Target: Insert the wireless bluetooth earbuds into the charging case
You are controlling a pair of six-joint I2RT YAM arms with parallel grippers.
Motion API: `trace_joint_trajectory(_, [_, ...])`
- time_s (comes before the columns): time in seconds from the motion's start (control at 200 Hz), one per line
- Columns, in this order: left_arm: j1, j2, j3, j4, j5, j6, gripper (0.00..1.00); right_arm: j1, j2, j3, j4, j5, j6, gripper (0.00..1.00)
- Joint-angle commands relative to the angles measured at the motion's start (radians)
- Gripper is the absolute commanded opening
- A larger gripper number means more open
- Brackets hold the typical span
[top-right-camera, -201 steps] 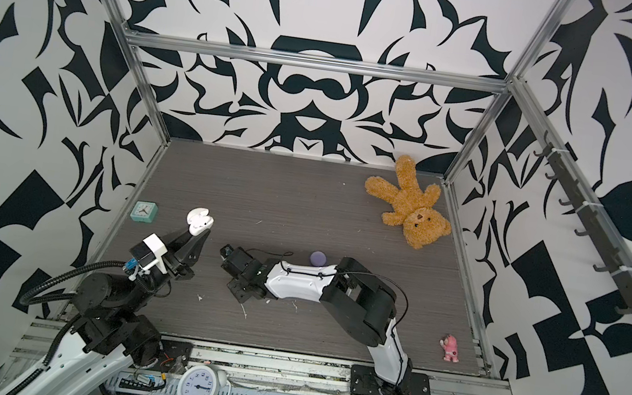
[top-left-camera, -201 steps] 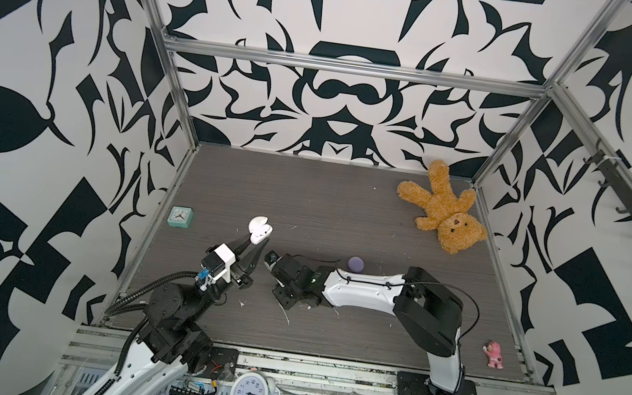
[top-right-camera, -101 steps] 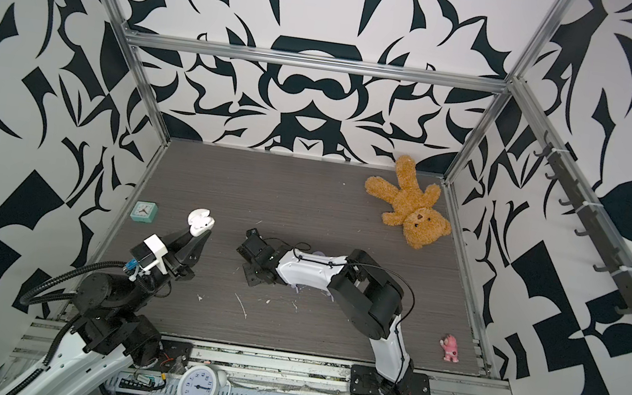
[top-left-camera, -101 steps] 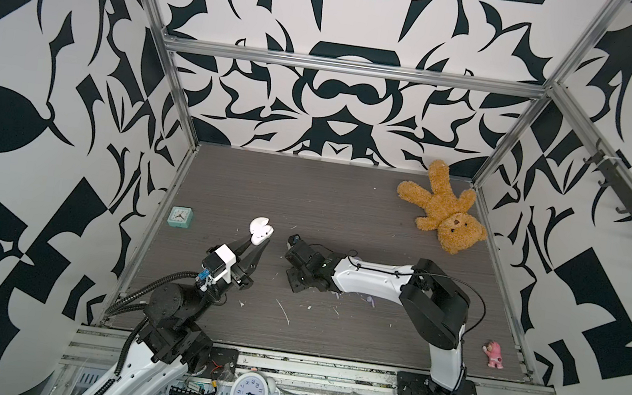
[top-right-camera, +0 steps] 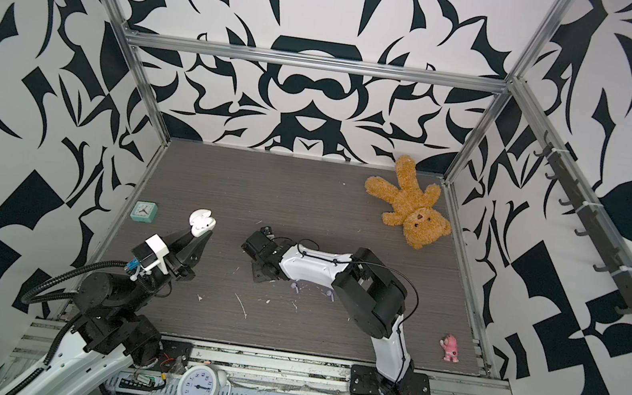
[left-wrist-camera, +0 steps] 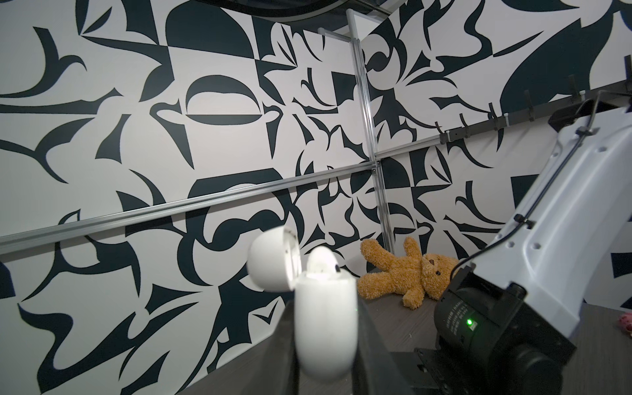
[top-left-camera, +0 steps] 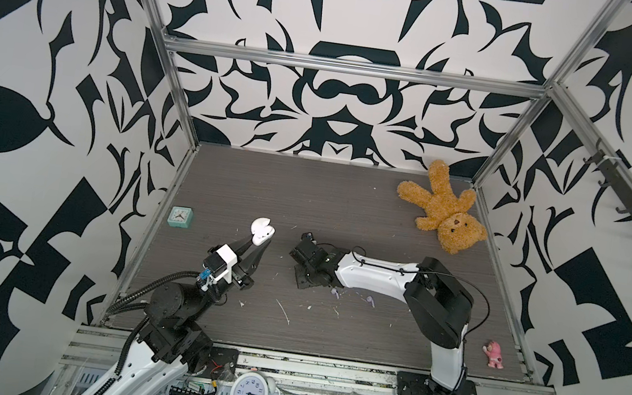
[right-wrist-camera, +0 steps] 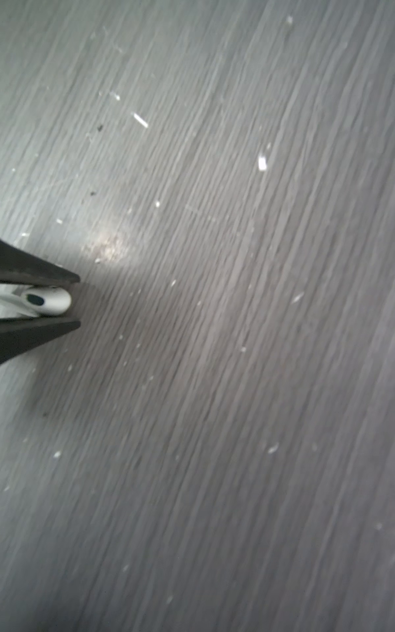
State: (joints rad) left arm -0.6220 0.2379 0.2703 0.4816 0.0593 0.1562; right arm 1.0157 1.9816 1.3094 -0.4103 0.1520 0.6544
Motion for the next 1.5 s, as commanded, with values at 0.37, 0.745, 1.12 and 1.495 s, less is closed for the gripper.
trace_joint_trajectory(0.37, [0.004,0.017,0.000,0.007,0.046,-0.018,0.00,-0.039,-0.124,-0.026,0.013,-0.073,0.058,0.19])
trace_joint_trajectory(0.745, [0.004,0.050,0.005,0.014,0.061,-0.067,0.00,-0.051,-0.320,-0.114,0.097,-0.067,0.029,0.19])
trace_joint_trajectory(1.12, [0.002,0.122,-0.001,0.042,-0.045,-0.468,0.00,-0.050,-0.516,-0.181,0.148,-0.004,-0.011,0.20])
trace_joint_trajectory(1.495, [-0.026,0.240,-0.144,0.227,-0.108,-0.544,0.00,-0.051,-0.622,-0.135,0.134,0.078,-0.089,0.19])
